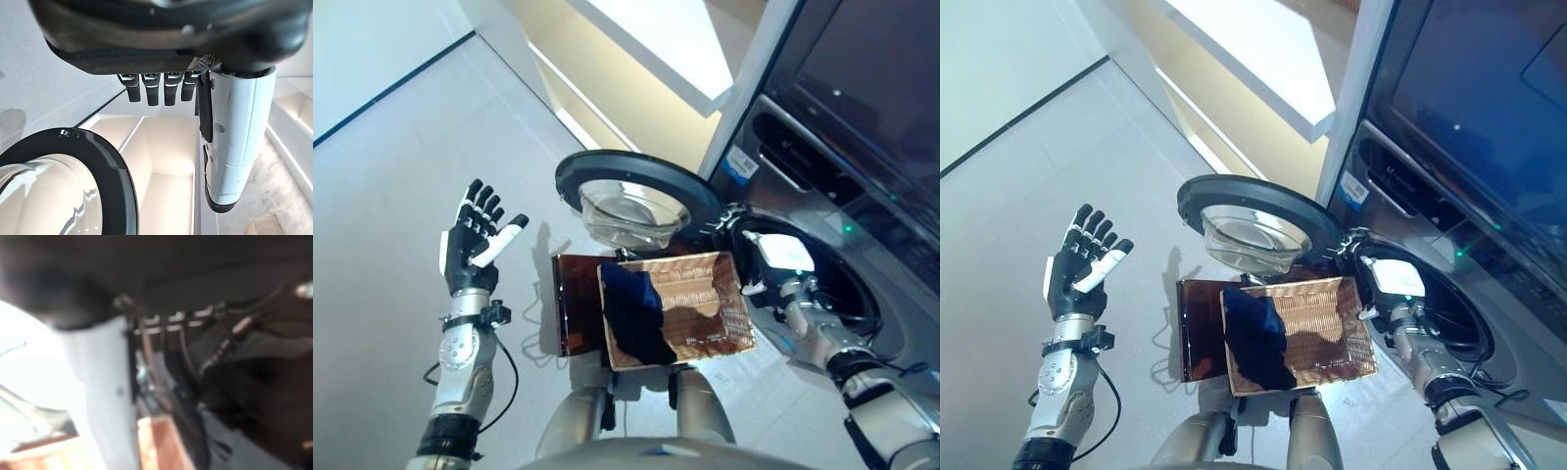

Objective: Pick up the clothes and place them into the washing machine

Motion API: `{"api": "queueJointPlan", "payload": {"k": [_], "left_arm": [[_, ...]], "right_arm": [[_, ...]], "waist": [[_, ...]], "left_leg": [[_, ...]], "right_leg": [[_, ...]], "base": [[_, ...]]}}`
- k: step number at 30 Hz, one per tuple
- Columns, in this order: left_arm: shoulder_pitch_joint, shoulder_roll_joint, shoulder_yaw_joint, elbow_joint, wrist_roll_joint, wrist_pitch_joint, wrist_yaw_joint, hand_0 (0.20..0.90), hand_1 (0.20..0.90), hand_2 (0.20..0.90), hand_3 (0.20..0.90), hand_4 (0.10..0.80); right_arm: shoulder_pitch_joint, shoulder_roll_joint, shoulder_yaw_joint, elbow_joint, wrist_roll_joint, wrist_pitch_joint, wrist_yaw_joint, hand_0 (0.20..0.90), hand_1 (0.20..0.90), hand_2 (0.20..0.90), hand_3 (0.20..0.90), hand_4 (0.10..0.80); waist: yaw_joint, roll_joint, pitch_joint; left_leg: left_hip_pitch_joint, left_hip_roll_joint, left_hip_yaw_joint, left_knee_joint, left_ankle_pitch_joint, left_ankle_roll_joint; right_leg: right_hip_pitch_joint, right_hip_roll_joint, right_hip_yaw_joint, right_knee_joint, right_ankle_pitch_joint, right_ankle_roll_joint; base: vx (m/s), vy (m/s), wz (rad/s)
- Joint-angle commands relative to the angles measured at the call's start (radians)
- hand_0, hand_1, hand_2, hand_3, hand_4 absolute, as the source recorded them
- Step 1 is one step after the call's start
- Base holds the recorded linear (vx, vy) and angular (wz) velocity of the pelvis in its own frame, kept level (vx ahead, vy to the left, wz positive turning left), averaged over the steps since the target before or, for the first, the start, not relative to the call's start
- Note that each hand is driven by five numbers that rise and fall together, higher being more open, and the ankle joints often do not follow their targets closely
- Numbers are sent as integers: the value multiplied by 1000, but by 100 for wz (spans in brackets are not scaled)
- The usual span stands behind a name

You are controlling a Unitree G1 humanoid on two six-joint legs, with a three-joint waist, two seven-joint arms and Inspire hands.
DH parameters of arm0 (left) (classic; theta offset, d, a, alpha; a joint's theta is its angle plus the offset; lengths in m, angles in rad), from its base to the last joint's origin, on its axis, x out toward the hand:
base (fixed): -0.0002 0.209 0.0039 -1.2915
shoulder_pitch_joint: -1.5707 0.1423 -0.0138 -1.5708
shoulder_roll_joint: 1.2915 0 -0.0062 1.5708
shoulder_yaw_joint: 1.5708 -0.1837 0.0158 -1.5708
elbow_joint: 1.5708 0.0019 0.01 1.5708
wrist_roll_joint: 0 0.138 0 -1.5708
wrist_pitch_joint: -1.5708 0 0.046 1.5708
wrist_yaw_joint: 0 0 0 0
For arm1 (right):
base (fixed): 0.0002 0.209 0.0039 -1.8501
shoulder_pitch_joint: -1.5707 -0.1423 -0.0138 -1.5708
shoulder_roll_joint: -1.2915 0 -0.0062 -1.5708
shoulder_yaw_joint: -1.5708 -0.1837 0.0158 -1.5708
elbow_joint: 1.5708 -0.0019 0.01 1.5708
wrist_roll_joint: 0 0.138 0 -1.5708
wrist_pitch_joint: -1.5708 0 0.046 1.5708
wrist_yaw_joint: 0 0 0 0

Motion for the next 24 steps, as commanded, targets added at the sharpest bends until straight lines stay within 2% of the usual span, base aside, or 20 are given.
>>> {"api": "queueJointPlan", "payload": {"k": [1,6,13,24], "left_arm": [[-22,30,12,-8,60,-102,40,900,900,900,900,800],[-10,23,3,49,100,-88,68,900,900,900,900,800],[8,12,10,123,154,-69,111,900,900,900,900,800],[51,-7,47,156,134,-69,119,900,900,900,900,800]], "right_arm": [[47,14,-7,-80,-5,-36,-78,900,900,900,900,800],[138,61,-23,-106,8,-47,-48,900,900,900,900,800],[244,145,-85,-70,157,-73,-33,900,900,900,900,800],[309,157,-108,-106,209,-91,-15,900,900,900,900,800]], "waist": [[-4,-49,-93],[-20,-53,-108],[-44,-52,-144],[-52,-62,-183]], "left_leg": [[73,-7,6,67,-151,-58],[171,6,15,42,-154,-70],[272,8,31,6,-160,-71],[346,13,43,-21,-167,-72]], "right_leg": [[141,10,-25,-164,53,-7],[250,15,-47,-203,43,-4],[348,21,-62,-228,31,-3],[423,31,-62,-255,20,-1]], "base": [[73,-35,1],[76,-26,10],[93,-6,4],[49,-12,-2]]}}
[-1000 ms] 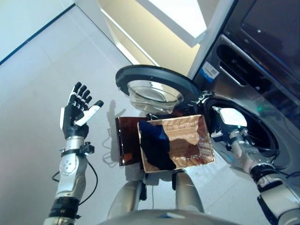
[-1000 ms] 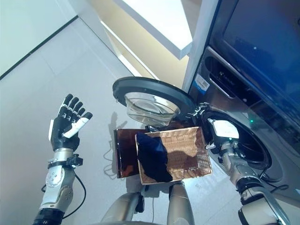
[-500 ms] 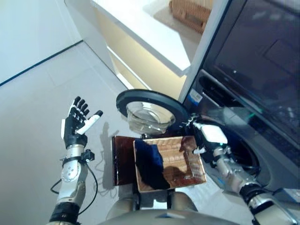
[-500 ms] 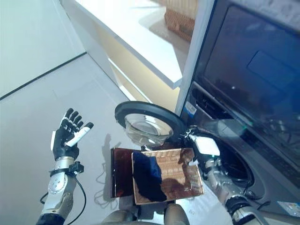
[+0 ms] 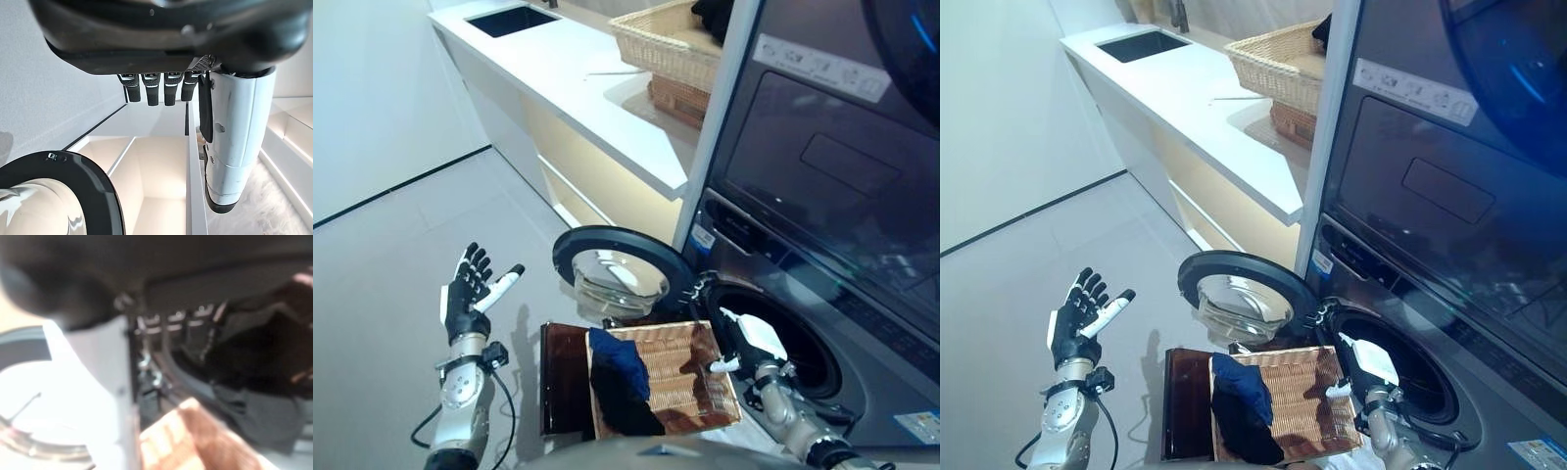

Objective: Pick up the clothes and place them into the washing machine

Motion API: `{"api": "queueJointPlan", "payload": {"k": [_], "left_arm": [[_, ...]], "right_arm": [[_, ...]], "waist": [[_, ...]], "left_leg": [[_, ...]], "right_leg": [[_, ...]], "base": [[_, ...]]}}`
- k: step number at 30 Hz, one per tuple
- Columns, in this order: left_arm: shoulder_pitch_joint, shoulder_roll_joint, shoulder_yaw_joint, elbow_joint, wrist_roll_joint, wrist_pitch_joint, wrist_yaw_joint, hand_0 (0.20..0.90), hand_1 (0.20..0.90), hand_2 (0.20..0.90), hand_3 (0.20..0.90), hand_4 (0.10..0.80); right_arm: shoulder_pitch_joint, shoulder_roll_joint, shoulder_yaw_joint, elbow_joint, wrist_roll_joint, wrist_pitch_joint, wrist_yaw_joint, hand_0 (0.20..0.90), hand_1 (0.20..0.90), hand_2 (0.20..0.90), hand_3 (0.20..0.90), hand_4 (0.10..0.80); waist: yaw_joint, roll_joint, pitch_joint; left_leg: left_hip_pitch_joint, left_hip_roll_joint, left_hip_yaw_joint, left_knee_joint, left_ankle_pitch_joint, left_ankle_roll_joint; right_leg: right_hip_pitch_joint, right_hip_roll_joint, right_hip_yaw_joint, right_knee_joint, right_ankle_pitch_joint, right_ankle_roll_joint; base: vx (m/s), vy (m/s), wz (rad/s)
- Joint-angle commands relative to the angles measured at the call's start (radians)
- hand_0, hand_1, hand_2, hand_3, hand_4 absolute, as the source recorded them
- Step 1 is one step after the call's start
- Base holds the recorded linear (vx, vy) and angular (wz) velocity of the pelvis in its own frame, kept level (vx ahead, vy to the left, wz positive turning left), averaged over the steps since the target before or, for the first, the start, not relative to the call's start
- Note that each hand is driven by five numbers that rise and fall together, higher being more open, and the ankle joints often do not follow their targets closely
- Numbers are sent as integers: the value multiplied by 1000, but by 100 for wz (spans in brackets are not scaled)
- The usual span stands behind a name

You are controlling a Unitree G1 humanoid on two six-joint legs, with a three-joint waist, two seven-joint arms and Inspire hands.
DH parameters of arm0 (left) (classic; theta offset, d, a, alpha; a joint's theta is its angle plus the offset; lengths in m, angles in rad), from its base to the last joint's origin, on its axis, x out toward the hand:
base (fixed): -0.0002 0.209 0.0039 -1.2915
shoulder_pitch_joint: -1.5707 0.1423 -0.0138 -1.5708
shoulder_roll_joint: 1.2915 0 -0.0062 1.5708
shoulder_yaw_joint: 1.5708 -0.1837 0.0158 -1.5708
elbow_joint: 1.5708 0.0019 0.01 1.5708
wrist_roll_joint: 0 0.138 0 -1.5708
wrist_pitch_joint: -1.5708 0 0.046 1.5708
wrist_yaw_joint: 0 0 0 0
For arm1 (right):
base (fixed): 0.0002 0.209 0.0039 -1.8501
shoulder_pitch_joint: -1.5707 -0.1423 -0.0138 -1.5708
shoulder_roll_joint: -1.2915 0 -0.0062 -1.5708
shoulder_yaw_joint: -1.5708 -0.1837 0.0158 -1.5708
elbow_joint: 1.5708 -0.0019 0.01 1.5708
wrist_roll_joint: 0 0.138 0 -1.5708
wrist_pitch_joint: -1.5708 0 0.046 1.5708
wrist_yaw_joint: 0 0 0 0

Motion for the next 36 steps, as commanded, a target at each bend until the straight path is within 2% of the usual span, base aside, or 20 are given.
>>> {"api": "queueJointPlan", "payload": {"k": [1,16,28,36], "left_arm": [[-74,28,43,3,12,-82,3,900,900,900,900,800],[-55,25,22,9,12,-61,-14,900,900,900,900,800],[-43,31,35,-43,37,-56,-15,900,900,900,900,800],[-65,18,40,-66,9,-56,-25,900,900,900,900,800]], "right_arm": [[-56,-22,-55,-40,38,-49,-38,900,900,900,900,800],[-40,-9,-62,-41,73,-55,-32,900,900,900,900,800],[-35,1,-80,-80,95,-52,-32,900,900,900,900,800],[-1,9,-110,-141,71,-40,-40,900,900,900,900,800]], "waist": [[4,-29,-58],[0,-19,-88],[6,-16,-77],[18,-30,-64]], "left_leg": [[58,-21,51,24,-112,-50],[88,-14,52,10,-114,-49],[80,-16,48,8,-105,-49],[70,-21,46,7,-96,-50]], "right_leg": [[-13,1,-7,64,-61,14],[20,15,-2,48,-68,9],[13,12,-9,48,-66,11],[0,11,-13,61,-67,7]], "base": [[0,0,0],[7,-19,0],[-10,-2,2],[-6,5,2]]}}
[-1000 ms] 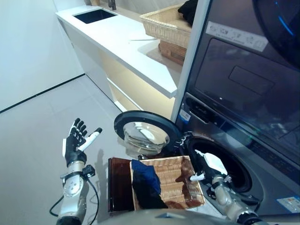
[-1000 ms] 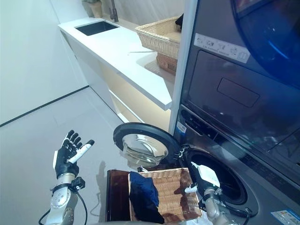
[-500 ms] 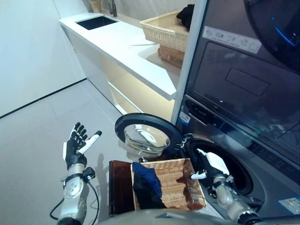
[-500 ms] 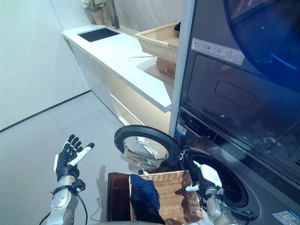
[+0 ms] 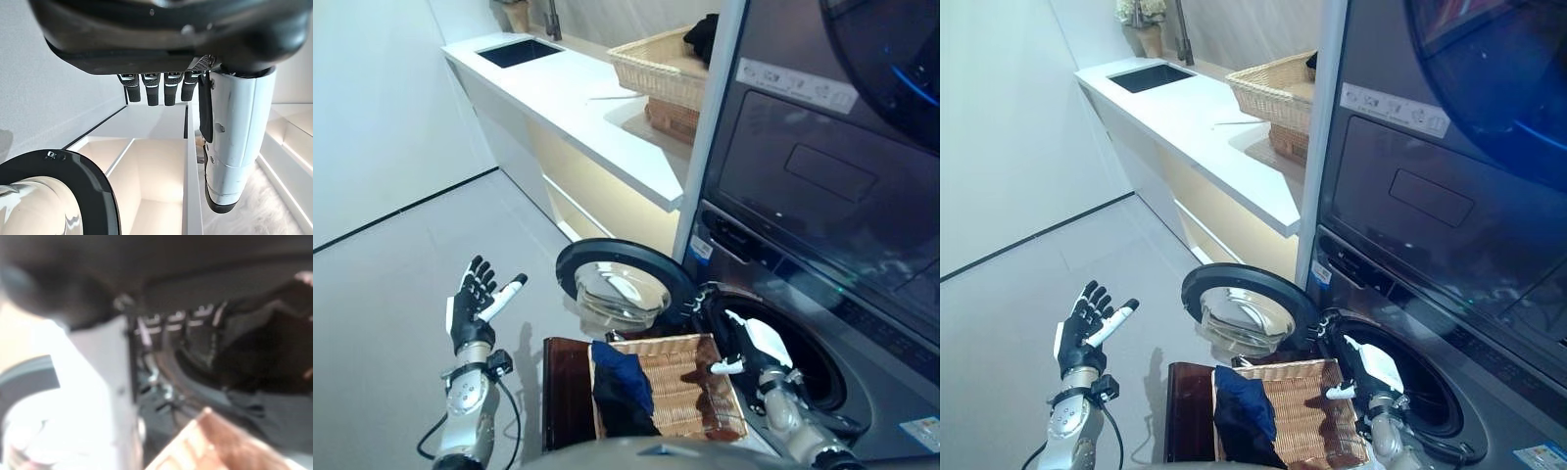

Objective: Pick up the clothes and place them into the washing machine

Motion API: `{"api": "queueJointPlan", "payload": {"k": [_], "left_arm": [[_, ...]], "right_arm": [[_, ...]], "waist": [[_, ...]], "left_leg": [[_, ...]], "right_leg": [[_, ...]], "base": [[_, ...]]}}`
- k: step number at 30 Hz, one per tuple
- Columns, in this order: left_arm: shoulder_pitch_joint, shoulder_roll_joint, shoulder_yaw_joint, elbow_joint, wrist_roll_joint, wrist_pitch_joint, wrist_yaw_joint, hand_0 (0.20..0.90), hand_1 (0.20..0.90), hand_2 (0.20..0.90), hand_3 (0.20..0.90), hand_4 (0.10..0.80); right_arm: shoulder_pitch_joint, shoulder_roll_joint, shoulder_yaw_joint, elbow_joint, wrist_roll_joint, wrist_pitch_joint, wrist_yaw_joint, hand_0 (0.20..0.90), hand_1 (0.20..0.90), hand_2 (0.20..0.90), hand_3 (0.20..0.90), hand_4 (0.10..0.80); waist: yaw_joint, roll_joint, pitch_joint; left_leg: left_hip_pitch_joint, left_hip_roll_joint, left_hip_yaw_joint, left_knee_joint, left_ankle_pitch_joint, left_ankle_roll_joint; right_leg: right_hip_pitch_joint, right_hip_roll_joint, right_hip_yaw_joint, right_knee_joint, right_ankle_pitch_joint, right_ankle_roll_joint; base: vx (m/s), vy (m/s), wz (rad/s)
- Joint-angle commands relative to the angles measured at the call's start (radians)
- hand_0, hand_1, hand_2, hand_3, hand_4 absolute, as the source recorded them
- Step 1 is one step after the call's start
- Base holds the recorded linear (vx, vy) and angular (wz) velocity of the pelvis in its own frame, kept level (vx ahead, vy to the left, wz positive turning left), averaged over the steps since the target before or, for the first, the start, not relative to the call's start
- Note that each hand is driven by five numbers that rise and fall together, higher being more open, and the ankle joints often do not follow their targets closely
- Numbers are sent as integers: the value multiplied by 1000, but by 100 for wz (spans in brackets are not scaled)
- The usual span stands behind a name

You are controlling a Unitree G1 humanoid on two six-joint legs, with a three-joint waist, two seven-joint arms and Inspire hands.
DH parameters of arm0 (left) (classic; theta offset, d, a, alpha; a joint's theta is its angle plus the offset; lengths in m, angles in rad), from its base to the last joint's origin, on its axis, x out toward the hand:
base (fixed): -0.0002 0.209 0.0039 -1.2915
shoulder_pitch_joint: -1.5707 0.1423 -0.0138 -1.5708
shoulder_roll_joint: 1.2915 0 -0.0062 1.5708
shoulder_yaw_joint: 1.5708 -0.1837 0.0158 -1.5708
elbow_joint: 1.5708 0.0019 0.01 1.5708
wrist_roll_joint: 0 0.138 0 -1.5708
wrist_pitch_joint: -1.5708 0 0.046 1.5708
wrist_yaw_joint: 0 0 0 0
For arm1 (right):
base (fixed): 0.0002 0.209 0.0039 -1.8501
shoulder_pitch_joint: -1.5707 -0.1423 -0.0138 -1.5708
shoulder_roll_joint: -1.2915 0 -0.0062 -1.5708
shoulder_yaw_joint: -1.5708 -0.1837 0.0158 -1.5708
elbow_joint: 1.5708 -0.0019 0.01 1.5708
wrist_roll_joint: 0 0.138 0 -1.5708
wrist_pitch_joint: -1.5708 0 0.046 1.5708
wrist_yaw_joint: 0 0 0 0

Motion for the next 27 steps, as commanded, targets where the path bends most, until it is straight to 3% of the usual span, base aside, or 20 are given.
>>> {"api": "queueJointPlan", "payload": {"k": [1,17,27], "left_arm": [[-67,43,38,-103,11,-75,-20,900,900,900,900,800],[-77,36,39,-59,18,-66,-7,900,900,900,900,800],[-101,43,32,-35,20,-53,20,900,900,900,900,800]], "right_arm": [[-52,8,-76,-45,4,-39,-45,900,900,900,900,800],[-68,48,-4,-29,34,-68,20,900,900,900,900,800],[-65,154,-20,96,244,-87,49,900,900,900,900,800]], "waist": [[16,-47,-28],[24,-89,-43],[19,-101,-48]], "left_leg": [[59,-21,49,8,-93,-52],[93,-13,50,3,-104,-52],[97,-8,54,-2,-100,-51]], "right_leg": [[-13,10,-11,62,-64,10],[15,17,-11,58,-70,10],[9,20,-8,68,-69,7]], "base": [[0,0,0],[0,3,-2],[-6,8,-2]]}}
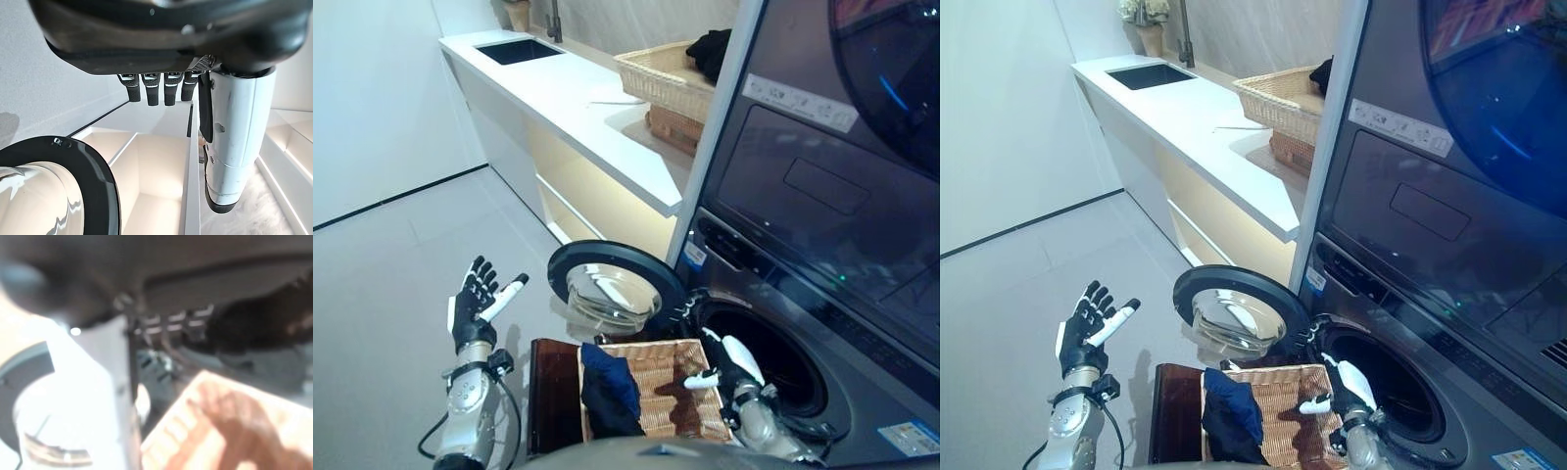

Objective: Pick up the clothes and place them into the washing machine

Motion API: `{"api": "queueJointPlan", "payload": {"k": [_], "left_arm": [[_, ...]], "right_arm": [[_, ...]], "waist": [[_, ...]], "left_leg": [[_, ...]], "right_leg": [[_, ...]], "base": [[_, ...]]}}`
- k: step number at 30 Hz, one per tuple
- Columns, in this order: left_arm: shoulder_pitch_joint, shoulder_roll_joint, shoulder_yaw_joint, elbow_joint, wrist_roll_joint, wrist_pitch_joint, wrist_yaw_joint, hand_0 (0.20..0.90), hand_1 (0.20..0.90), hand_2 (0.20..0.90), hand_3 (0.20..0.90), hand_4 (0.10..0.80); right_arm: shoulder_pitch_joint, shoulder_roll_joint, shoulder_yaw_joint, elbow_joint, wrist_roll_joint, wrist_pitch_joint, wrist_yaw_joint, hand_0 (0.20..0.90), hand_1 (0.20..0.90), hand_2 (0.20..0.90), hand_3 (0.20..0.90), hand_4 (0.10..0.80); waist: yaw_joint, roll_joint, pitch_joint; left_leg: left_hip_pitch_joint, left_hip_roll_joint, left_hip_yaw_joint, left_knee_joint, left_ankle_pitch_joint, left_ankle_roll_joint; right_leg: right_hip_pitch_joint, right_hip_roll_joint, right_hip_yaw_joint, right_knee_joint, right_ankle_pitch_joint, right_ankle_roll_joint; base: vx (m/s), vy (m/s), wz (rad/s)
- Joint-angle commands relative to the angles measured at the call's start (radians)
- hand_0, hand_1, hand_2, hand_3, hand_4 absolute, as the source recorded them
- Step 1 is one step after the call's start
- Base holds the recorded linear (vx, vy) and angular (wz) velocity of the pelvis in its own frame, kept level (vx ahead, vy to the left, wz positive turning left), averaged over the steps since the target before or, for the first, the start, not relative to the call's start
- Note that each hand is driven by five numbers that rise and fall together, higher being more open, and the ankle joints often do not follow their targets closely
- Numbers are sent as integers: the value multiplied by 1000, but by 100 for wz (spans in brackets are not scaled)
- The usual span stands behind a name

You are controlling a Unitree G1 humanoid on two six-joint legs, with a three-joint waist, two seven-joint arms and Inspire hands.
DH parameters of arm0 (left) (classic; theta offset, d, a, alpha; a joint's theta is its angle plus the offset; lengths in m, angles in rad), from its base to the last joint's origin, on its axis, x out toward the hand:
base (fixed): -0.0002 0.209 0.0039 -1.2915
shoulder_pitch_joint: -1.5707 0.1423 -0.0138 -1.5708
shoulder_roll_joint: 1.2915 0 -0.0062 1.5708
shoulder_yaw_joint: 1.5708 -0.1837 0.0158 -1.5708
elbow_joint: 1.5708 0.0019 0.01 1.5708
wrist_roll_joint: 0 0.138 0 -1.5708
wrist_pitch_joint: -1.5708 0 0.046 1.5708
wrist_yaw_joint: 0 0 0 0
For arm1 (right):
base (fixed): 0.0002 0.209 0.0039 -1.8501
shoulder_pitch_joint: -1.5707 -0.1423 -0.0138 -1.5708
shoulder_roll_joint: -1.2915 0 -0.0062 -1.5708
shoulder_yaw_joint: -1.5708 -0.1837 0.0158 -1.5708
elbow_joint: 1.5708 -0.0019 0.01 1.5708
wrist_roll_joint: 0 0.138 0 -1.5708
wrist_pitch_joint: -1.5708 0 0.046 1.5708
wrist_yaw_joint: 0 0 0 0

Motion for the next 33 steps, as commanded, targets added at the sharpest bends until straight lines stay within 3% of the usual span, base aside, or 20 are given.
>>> {"api": "queueJointPlan", "payload": {"k": [1,23,33], "left_arm": [[-99,43,29,-30,21,-68,9,900,900,900,900,800],[-86,25,47,-46,9,-67,13,900,900,900,900,800],[-70,23,56,-60,12,-64,17,900,900,900,900,800]], "right_arm": [[-70,-5,-35,-14,98,-68,-21,900,900,900,900,800],[-72,-8,-50,-87,174,-84,8,900,900,900,900,800],[-65,7,-74,-23,186,-65,-4,900,900,900,900,800]], "waist": [[17,-27,-42],[19,-13,-39],[17,-17,-39]], "left_leg": [[74,-9,46,-2,-98,-49],[93,-18,50,1,-110,-44],[87,-13,51,-1,-106,-46]], "right_leg": [[-11,20,-10,68,-69,7],[6,11,-1,71,-73,13],[-2,16,2,67,-71,10]], "base": [[-1,15,-5],[0,8,-1],[0,0,0]]}}
